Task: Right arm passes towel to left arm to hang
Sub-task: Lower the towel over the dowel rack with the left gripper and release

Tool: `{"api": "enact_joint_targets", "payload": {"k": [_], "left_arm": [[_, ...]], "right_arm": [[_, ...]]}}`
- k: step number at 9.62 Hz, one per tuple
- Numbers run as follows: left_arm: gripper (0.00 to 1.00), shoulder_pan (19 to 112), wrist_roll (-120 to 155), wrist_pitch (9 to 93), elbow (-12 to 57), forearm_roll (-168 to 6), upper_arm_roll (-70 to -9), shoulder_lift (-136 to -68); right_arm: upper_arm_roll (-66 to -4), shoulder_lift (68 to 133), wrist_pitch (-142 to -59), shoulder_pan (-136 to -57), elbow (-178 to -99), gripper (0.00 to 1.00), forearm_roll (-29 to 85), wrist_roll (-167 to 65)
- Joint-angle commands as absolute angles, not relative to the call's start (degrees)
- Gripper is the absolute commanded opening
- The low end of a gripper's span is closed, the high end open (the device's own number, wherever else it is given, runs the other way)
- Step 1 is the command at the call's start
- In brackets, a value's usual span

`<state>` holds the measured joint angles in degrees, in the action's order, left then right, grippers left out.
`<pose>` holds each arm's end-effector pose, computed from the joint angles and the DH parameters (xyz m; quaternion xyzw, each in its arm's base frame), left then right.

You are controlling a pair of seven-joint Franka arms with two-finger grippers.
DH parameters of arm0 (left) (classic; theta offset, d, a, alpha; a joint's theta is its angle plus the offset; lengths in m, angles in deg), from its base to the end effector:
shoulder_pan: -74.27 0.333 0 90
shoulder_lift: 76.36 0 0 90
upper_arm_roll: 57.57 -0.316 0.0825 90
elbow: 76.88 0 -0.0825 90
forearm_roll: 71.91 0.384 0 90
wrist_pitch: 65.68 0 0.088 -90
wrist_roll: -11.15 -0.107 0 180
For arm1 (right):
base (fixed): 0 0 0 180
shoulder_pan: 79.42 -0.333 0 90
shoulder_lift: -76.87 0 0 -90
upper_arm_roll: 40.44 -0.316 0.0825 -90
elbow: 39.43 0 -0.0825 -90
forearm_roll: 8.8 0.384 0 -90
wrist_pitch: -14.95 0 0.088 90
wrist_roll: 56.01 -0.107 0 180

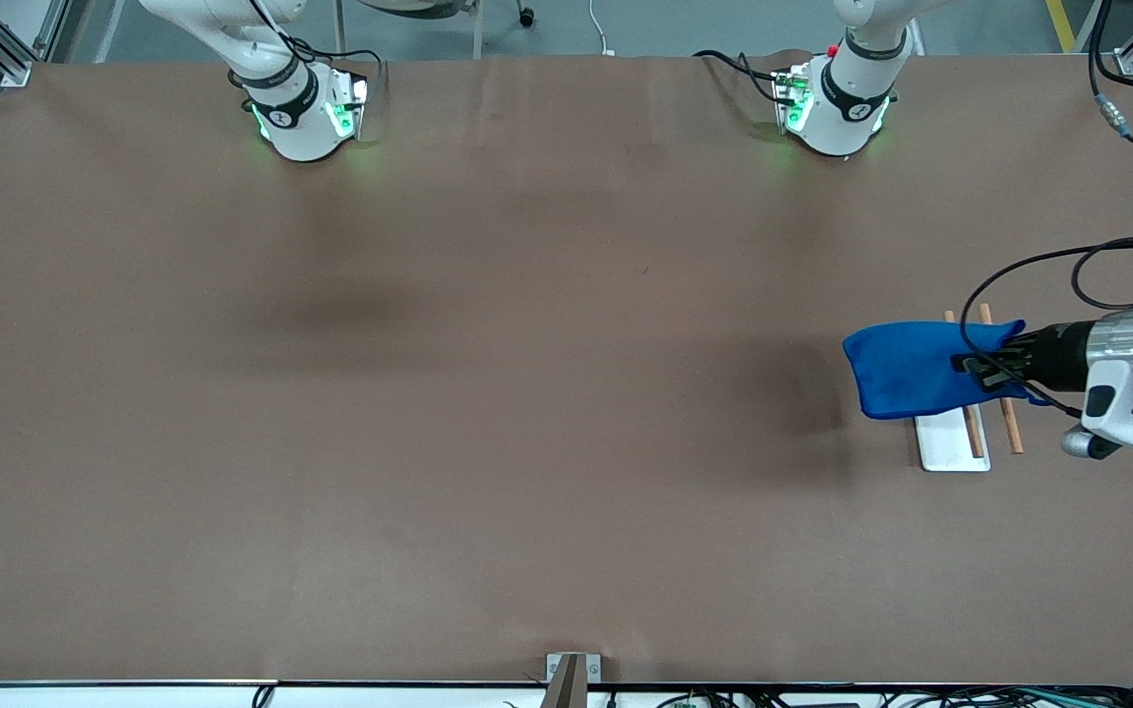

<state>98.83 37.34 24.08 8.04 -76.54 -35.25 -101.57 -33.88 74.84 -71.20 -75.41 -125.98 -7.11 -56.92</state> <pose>0.6393 0.0518 0.4176 0.9470 0.2500 -0.1821 0.0866 0.5280 -0.0965 0.6660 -0.9949 0.0988 -0.0155 0.0155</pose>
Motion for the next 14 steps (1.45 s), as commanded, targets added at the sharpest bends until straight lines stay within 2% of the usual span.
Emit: {"api": "enact_joint_targets", "payload": {"k": [1,3,14], "left_arm": [[0.00,100.89,36.03,24.41,11.10,-72.01,-35.07,-102.90],[0.00,103.79,30.78,24.67,10.67,-67.18,-34.98,-103.78],[0.00,110.83,24.26,28.19,10.05,-58.20,-35.16,-107.73]], "right_arm": [[-35.07,74.84,-71.54,-75.99,-125.83,1.00,-11.76,-56.80],[-36.22,74.84,-69.43,-76.17,-125.39,1.00,-11.44,-57.76],[-36.05,74.84,-70.48,-75.90,-125.39,1.00,-11.52,-57.59]]}}
